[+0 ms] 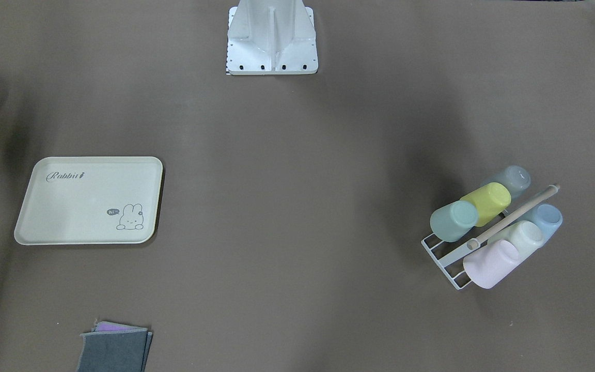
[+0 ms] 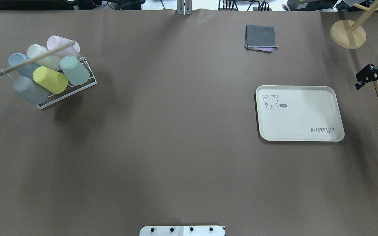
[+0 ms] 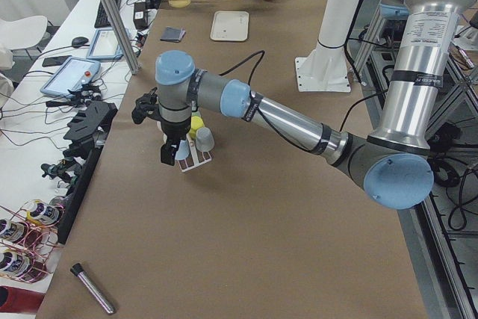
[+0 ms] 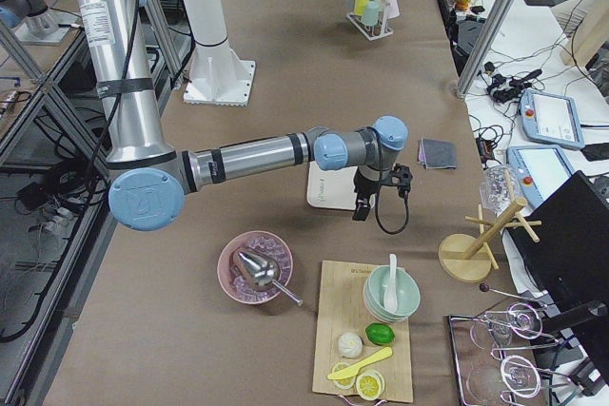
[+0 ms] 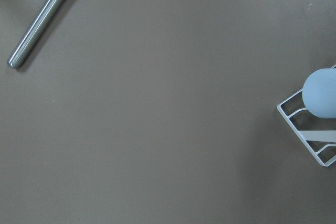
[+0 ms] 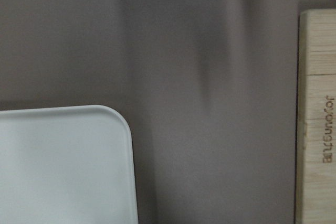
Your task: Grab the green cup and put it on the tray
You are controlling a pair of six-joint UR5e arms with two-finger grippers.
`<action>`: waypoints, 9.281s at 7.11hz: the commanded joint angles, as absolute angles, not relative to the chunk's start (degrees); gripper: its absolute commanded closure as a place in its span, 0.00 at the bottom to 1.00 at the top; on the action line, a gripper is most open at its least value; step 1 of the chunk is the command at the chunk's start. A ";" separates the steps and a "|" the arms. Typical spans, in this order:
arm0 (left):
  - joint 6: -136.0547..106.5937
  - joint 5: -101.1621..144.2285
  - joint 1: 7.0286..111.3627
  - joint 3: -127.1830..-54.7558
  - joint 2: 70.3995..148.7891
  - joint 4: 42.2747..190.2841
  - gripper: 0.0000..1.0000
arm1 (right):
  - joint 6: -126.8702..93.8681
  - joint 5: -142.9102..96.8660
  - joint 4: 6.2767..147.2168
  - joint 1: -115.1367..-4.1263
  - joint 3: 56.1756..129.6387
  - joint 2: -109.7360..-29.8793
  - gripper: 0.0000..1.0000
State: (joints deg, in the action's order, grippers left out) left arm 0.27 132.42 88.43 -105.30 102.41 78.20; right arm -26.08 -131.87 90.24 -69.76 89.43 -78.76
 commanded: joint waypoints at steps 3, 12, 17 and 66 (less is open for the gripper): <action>0.79 130.79 78.60 -109.67 114.15 71.37 0.02 | -30.32 -131.66 81.91 -64.87 84.11 -77.26 0.05; 46.32 80.16 40.12 -112.86 122.61 71.46 0.01 | -30.41 -131.75 82.00 -60.82 81.83 -77.78 0.44; 64.94 51.54 31.65 -102.84 121.55 71.37 0.01 | -30.41 -131.66 82.00 -59.85 81.83 -77.78 0.66; -6.59 94.66 25.77 -73.42 120.49 188.67 1.00 | -45.25 -135.79 65.65 -50.70 88.57 -70.88 0.00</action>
State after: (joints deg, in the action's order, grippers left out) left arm -5.12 93.95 27.60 -77.53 119.64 182.60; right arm -53.87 -135.49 65.23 -48.53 86.10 -65.83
